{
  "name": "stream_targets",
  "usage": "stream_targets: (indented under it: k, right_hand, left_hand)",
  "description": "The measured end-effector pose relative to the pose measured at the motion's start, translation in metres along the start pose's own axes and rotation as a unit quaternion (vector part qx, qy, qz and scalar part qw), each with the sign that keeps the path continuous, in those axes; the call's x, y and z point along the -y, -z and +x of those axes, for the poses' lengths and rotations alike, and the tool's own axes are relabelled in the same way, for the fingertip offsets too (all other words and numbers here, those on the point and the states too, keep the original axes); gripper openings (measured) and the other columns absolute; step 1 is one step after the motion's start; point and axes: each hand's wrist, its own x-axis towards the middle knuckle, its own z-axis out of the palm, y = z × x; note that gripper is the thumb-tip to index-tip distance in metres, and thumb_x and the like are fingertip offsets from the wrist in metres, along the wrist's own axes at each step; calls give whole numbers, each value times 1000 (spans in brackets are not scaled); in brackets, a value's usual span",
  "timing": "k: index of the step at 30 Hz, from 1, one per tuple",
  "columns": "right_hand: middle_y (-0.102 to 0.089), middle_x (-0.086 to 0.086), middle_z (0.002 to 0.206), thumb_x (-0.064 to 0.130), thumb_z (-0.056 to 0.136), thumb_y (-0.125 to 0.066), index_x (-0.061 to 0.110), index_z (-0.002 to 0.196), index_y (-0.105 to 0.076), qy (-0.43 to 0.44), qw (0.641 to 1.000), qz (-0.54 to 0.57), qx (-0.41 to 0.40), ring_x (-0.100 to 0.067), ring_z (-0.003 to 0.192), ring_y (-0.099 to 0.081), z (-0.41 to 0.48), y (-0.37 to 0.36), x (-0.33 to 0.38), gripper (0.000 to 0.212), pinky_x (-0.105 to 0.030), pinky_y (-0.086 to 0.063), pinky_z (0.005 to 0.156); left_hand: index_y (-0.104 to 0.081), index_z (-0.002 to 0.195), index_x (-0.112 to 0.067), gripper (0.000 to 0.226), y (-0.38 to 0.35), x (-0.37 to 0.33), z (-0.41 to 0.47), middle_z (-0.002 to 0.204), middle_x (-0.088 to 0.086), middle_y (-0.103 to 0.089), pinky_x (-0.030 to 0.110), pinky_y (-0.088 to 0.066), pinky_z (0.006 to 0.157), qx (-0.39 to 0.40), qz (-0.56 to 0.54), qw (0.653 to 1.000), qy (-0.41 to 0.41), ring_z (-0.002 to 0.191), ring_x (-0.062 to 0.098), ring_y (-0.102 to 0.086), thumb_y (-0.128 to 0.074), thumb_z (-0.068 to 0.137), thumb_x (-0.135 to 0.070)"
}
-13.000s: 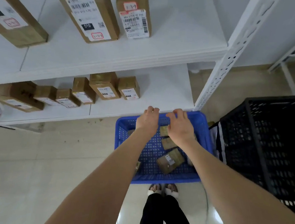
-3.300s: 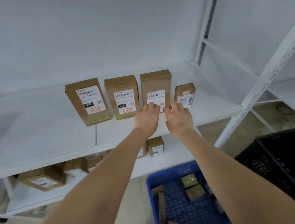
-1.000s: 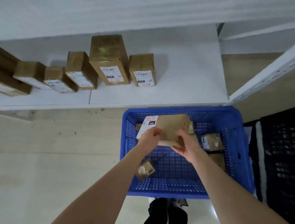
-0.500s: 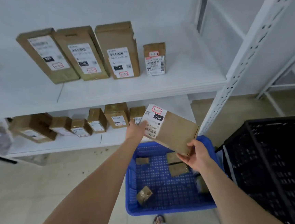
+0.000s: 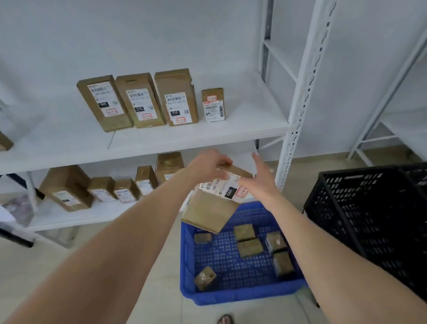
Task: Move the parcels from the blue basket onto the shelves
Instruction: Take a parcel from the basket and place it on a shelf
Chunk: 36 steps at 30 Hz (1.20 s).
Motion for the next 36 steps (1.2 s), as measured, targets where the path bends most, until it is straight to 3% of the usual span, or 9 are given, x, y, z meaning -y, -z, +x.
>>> stream_targets:
  k: [4,7,11,16,23,27,30,32,36]
  right_hand:
    - [-50,-4,138,9,83,-68,22,142,-43,-7,996,-58,70,-19,114,-54,-20,2,11,66,-28,-49,83]
    - [-60,-5,125,16,86,-70,18,136,-48,-39,998,13,51,-21,103,-61,-32,2,5,55,-33,-54,80]
    - [-65,-12,119,16,92,-65,15,130,-51,-117,970,211,-4,-23,92,-63,-41,2,7,41,-37,-55,78]
    - [-66,-10,111,19,94,-62,16,114,-55,-152,944,294,-5,-25,95,-64,-40,-12,20,21,-46,-53,91]
    - [-66,-4,107,24,96,-59,21,109,-53,-163,954,253,2,-22,102,-61,-36,-64,42,14,-42,-47,99]
    - [-63,0,107,23,99,-52,22,105,-54,-146,969,199,-7,-12,83,-57,-33,-105,55,6,-39,-40,103]
    - [-62,-2,104,15,99,-49,20,111,-57,-136,973,184,-16,-10,72,-56,-30,-143,68,15,-29,-48,79]
    - [-65,-4,108,12,98,-47,16,116,-59,-127,980,155,-17,-17,81,-60,-26,-169,75,23,-24,-43,66]
    - [-69,-8,112,14,93,-47,20,101,-61,-115,986,120,-12,-25,92,-65,-17,-226,91,17,-33,-53,78]
  left_hand:
    - [-57,129,-13,46,4,-22,-17,124,12,-48,26,-34,93,24,26,999,-36,114,25,-49,-68,84,-15]
    - [-47,137,-16,56,6,-26,-27,135,11,-44,29,-36,100,-52,-2,998,-17,122,25,-49,-68,85,-16]
    - [-31,146,-18,59,13,-6,-46,146,11,-33,43,-46,101,-216,-79,960,163,125,29,-46,-57,92,-16]
    - [-20,147,-8,65,21,39,-68,144,18,-36,42,-44,97,-195,-205,899,334,126,36,-45,-49,96,-35]
    - [-37,137,-6,46,38,84,-88,130,14,-52,37,-44,91,-180,-212,903,327,117,32,-52,-45,98,-28]
    - [-40,135,-6,47,51,123,-106,128,13,-55,37,-44,89,-185,-221,897,334,115,31,-53,-49,96,-31]
    - [-42,134,-6,46,63,156,-118,128,13,-55,38,-44,90,-192,-228,895,333,115,31,-53,-50,96,-31]
    - [-41,134,-6,47,72,179,-128,128,13,-54,38,-45,91,-192,-233,892,336,115,31,-53,-50,96,-31]
    - [-40,135,-7,47,91,229,-148,127,12,-55,35,-43,86,-210,-246,883,340,115,30,-53,-50,95,-30]
